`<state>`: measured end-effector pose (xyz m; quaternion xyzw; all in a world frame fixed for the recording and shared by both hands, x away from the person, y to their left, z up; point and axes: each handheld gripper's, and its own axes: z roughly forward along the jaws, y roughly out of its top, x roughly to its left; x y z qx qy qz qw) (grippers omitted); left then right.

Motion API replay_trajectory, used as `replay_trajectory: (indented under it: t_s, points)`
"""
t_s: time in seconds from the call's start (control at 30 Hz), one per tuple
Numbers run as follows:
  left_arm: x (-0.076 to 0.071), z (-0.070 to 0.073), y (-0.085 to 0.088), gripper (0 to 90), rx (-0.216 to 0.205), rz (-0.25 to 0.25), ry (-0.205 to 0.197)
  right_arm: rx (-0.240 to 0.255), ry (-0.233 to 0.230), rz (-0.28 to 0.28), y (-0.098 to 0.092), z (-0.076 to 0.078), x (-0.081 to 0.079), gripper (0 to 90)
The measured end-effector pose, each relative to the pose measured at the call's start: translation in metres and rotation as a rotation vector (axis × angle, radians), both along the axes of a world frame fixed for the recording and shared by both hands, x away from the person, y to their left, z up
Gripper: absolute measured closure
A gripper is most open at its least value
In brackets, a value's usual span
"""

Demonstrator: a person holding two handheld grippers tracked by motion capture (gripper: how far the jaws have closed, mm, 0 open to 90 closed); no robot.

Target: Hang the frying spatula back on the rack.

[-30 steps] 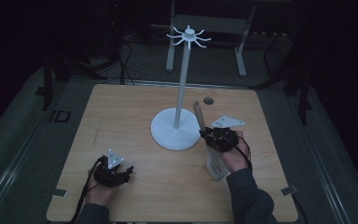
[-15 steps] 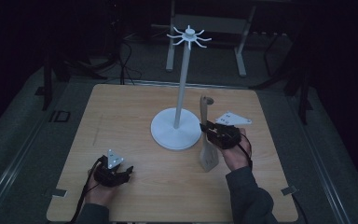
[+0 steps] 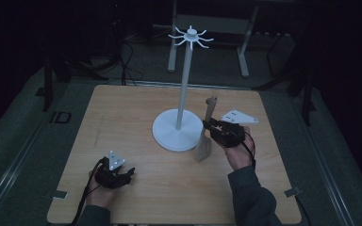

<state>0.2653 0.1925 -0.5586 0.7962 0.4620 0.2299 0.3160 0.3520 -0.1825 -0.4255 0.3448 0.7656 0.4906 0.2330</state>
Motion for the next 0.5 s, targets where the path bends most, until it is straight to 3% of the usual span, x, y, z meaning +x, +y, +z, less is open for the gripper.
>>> replay_trajectory:
  t_s: [0.5]
  points:
    - [-0.0003,0.0006,0.0003,38.8,-0.001,0.005,-0.006,0.014,-0.024,-0.007,0.0039,0.0093,0.0026,75.4]
